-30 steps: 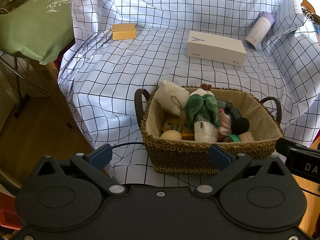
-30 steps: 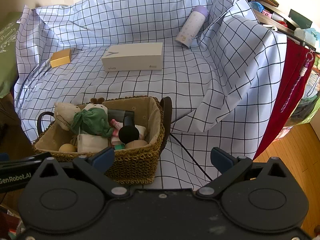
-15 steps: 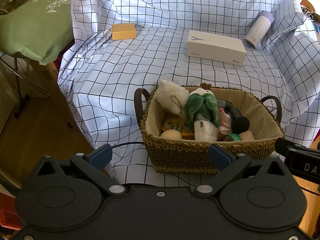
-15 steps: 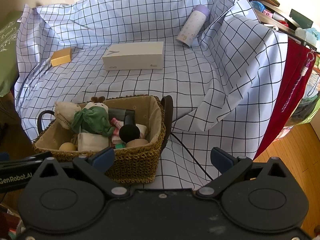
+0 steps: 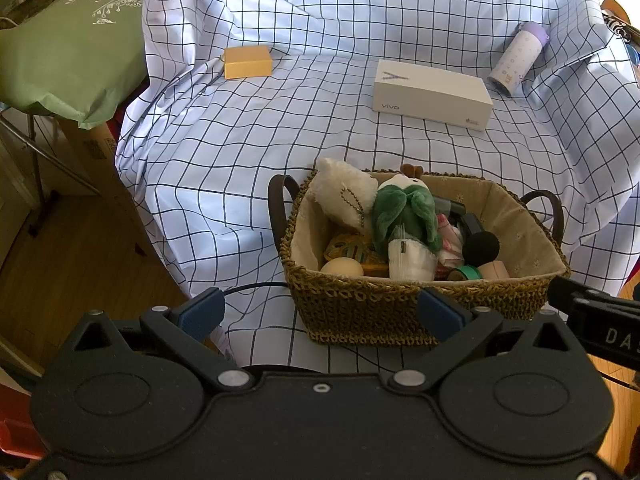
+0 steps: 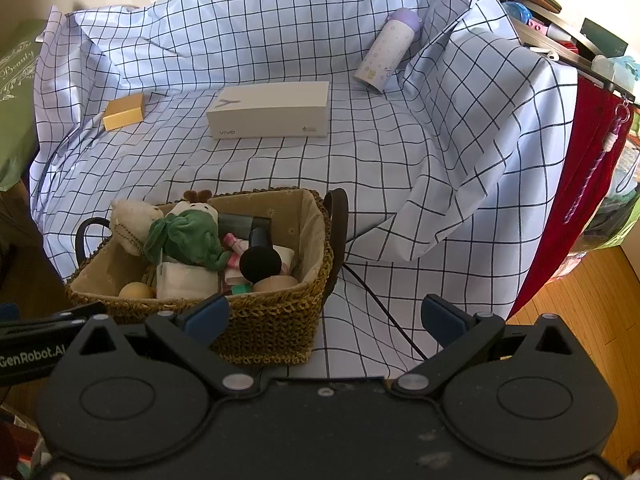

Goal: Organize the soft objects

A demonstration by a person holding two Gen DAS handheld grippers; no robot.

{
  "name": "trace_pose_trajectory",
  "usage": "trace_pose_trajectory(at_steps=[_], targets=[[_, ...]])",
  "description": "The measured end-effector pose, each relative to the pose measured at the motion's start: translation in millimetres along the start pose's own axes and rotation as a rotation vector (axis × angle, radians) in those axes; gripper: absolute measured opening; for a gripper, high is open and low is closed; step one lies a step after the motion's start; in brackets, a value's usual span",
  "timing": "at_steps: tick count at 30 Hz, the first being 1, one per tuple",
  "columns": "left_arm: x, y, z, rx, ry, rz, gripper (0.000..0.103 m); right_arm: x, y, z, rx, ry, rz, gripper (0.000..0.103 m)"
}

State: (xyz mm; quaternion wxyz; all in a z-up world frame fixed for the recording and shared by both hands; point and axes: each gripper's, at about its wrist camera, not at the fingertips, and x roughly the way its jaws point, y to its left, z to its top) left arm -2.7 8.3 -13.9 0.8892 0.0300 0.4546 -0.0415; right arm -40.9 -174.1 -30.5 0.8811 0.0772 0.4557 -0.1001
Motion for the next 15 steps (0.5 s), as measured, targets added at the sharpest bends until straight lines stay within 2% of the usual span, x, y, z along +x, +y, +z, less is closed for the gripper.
trace_pose_trajectory(at_steps=[15], targets=[[0.2, -0.1, -0.9, 0.001, 0.002, 0.002, 0.099, 0.4, 0.6, -0.5, 0.0, 0.001, 0.001, 0.103]])
